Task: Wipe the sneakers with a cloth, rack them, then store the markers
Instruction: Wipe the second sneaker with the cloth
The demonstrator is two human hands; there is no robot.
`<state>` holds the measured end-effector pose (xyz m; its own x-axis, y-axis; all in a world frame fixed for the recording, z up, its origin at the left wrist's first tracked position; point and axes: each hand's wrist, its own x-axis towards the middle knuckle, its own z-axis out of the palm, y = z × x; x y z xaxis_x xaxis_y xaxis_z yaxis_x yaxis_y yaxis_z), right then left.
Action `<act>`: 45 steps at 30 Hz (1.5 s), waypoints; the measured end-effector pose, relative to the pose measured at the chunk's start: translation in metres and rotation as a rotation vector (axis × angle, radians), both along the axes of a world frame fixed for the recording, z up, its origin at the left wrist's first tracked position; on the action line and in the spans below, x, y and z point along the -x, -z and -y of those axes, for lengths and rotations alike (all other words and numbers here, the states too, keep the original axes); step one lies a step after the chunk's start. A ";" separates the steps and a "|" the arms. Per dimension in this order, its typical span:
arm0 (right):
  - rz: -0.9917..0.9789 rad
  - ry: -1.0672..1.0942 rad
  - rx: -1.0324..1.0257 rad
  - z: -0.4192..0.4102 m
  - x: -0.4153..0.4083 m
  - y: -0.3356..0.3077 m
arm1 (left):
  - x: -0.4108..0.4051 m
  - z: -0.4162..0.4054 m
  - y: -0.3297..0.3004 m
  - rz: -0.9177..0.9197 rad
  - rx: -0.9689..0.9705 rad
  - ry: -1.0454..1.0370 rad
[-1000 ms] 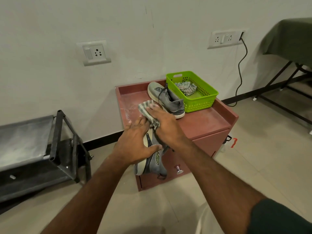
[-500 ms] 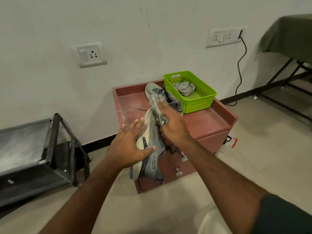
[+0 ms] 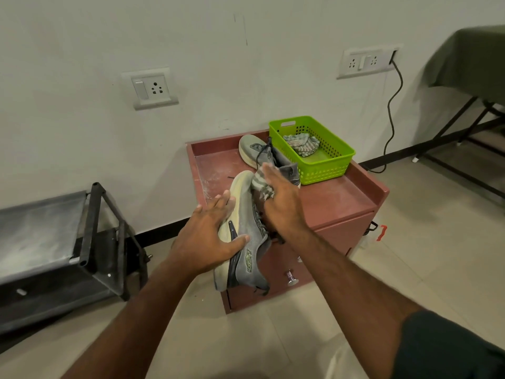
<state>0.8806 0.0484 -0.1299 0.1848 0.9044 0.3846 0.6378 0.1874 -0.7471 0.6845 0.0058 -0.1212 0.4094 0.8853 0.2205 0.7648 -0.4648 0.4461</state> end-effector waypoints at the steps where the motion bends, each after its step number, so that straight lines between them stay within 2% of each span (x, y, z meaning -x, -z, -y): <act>1: 0.021 -0.049 -0.035 -0.002 0.005 0.005 | 0.000 0.000 0.000 0.007 -0.001 0.000; 3: -0.019 -0.039 -0.036 -0.003 0.011 0.009 | 0.001 0.000 0.001 0.025 0.003 -0.002; 5: -0.141 0.107 -0.032 -0.005 0.006 -0.004 | 0.001 0.001 0.000 0.033 0.009 -0.002; 7: -0.194 0.221 -0.123 -0.010 -0.004 -0.020 | 0.000 0.000 0.000 0.021 0.004 0.002; 8: -0.176 0.219 -0.185 -0.011 -0.006 -0.024 | -0.001 0.000 0.001 0.017 0.006 0.003; 10: -0.099 0.060 -0.230 -0.009 -0.002 -0.016 | -0.004 0.000 0.002 0.026 0.012 0.016; 12: -0.012 -0.177 -0.070 -0.005 0.007 0.001 | -0.005 0.001 0.002 0.039 0.015 0.019; 14: 0.092 -0.257 0.074 -0.009 0.011 0.008 | -0.004 0.000 0.001 0.053 0.011 -0.006; 18: 0.127 -0.199 0.120 -0.005 0.022 0.004 | 0.005 0.000 -0.002 0.070 0.013 -0.061; 22: 0.231 -0.129 0.311 0.004 0.026 0.010 | 0.005 0.004 -0.007 0.072 0.033 -0.070; 24: 0.308 -0.054 0.386 0.001 0.020 0.002 | 0.003 0.005 -0.007 0.058 0.030 -0.065; 26: 0.277 0.064 0.405 -0.001 0.015 -0.005 | 0.002 0.005 -0.006 0.032 0.019 -0.060; 28: 0.147 0.181 0.305 0.001 0.014 -0.013 | 0.002 0.004 -0.007 -0.002 0.000 -0.050; 29: 0.051 0.224 0.189 0.001 0.015 -0.017 | 0.002 0.003 -0.008 -0.021 -0.017 -0.043; 31: -0.088 0.191 -0.074 -0.002 0.018 -0.024 | 0.002 0.002 -0.010 -0.043 -0.047 -0.040; 32: -0.073 0.134 -0.140 -0.005 0.020 -0.022 | 0.002 0.001 -0.011 -0.044 -0.053 -0.041; 34: 0.079 0.019 -0.058 -0.011 0.023 -0.013 | 0.001 0.000 -0.010 -0.027 -0.054 -0.048; 36: 0.280 -0.043 0.214 -0.011 0.027 -0.003 | 0.001 -0.001 -0.009 -0.007 -0.053 -0.060; 38: 0.378 -0.024 0.381 -0.013 0.027 0.001 | 0.002 -0.002 -0.007 -0.003 -0.059 -0.063; 43: 0.202 0.145 0.415 -0.012 0.016 -0.014 | 0.001 -0.001 -0.007 -0.029 -0.042 -0.022; 45: 0.133 0.197 0.275 -0.009 0.013 -0.018 | 0.000 -0.002 -0.006 -0.050 -0.016 -0.002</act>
